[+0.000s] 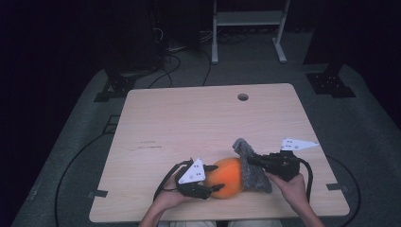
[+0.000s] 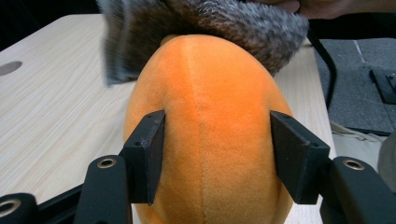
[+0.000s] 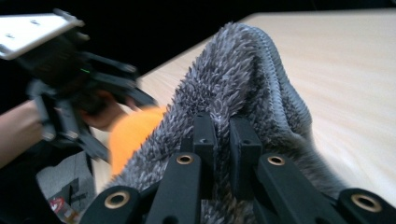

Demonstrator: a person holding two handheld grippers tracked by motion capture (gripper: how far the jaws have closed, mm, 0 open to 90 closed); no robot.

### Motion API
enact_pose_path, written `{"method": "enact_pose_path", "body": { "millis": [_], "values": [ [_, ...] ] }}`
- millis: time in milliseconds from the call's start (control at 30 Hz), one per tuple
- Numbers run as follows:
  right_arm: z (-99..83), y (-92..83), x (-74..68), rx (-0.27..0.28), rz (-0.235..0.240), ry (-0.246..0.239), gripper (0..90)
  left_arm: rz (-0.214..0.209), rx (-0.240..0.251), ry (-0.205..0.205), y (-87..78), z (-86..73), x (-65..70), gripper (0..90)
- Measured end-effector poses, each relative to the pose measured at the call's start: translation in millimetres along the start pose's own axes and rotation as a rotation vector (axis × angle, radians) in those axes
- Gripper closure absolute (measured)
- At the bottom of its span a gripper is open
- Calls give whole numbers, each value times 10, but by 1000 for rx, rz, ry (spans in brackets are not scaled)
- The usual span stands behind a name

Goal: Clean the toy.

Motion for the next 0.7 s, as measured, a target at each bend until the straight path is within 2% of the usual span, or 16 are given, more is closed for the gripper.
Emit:
{"method": "enact_pose_path", "body": {
  "millis": [67,167,233,267,300,367,400,433,467,500,533,567,600,633,700],
  "values": [
    [-20,57,-22,-27,-11,-29,824,-5,-3,9,-4,-5,14,398],
    [-146,118,77,-72,-29,-1,825,-22,10,-2,1,3,25,393],
    [-177,91,166,-91,-61,19,825,-25,10,7,10,14,36,392],
    [-177,91,166,-91,-61,19,825,-25,10,7,10,14,36,391],
    [-139,12,158,-66,-54,23,825,-29,13,19,25,25,51,391],
    [-62,-28,53,-30,-17,-1,825,-35,19,19,35,33,56,388],
    [-62,-28,53,-30,-17,-1,825,-35,19,19,35,33,56,382],
    [-45,2,-36,-41,-17,-51,824,-34,26,9,30,40,48,355],
    [-73,32,-48,-56,-22,-63,824,-16,33,-12,21,44,23,308],
    [-104,55,-44,-62,-18,-54,824,9,36,-31,16,44,-13,214],
    [-123,66,-28,-61,-13,-44,824,37,16,-78,19,22,-70,143],
    [-144,68,-2,-70,-9,-30,823,23,6,-144,40,-6,-103,75],
    [-159,63,26,-75,-6,-25,823,-9,5,-191,57,-30,-107,68],
    [-178,51,53,-80,-10,-21,822,-24,9,-193,70,-44,-98,89],
    [-232,19,119,-97,-25,-10,822,-24,30,-161,84,-27,-66,168]
  ]
}}
Point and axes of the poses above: each handheld gripper's, and its own axes: y roughly forward along the jaws, z roughly out of its top, x roughly to its right, the point moved 9 cm from there along y, roughly forward along the jaws, and after that the axes turned 12 degrees about -z, right-handed, at the moved point
